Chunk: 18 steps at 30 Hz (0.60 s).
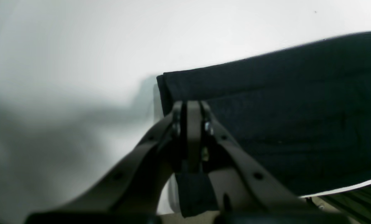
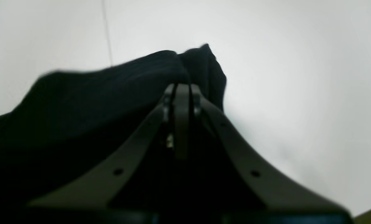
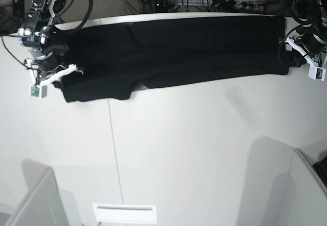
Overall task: Fold the T-shirt properly
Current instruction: 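Grasp the hem corners and fold the hem up over the collar, then lay the folded hem down along the collar edge with both grippers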
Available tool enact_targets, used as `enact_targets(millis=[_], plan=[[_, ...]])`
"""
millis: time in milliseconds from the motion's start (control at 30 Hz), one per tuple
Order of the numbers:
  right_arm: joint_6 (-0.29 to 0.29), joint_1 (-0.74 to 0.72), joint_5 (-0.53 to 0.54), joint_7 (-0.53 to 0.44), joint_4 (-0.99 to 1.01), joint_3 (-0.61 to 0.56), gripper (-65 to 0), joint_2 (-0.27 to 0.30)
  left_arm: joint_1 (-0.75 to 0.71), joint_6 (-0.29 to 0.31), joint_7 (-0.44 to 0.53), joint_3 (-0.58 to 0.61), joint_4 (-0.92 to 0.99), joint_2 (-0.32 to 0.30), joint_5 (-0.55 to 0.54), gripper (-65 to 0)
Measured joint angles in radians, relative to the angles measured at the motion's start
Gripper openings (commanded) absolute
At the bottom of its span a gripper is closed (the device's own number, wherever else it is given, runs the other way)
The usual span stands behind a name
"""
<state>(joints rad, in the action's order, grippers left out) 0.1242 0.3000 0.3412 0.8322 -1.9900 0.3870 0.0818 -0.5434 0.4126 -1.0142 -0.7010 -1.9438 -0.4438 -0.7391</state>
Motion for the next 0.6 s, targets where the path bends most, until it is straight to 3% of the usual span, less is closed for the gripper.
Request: enact_targets(millis=[233, 300, 600], plan=[[0.0, 0.023, 0.009, 0.037, -0.003, 0.012, -65.0, -0.005, -0.019, 0.005, -0.001, -0.021, -0.001, 0.001, -0.01, -65.0], [0.0, 0.037, 0.011, 0.048, -0.003, 0.016, -65.0, -0.034, -0.035, 0.006, 0.0, -0.06, -0.005, 0.001, -0.023, -65.0], [-0.001, 0.112, 0.209, 0.043, -0.013, 0.017, -65.0, -0.027, -0.069, 0.0, 0.0, -0.068, -0.01, -0.003, -0.063, -65.0]])
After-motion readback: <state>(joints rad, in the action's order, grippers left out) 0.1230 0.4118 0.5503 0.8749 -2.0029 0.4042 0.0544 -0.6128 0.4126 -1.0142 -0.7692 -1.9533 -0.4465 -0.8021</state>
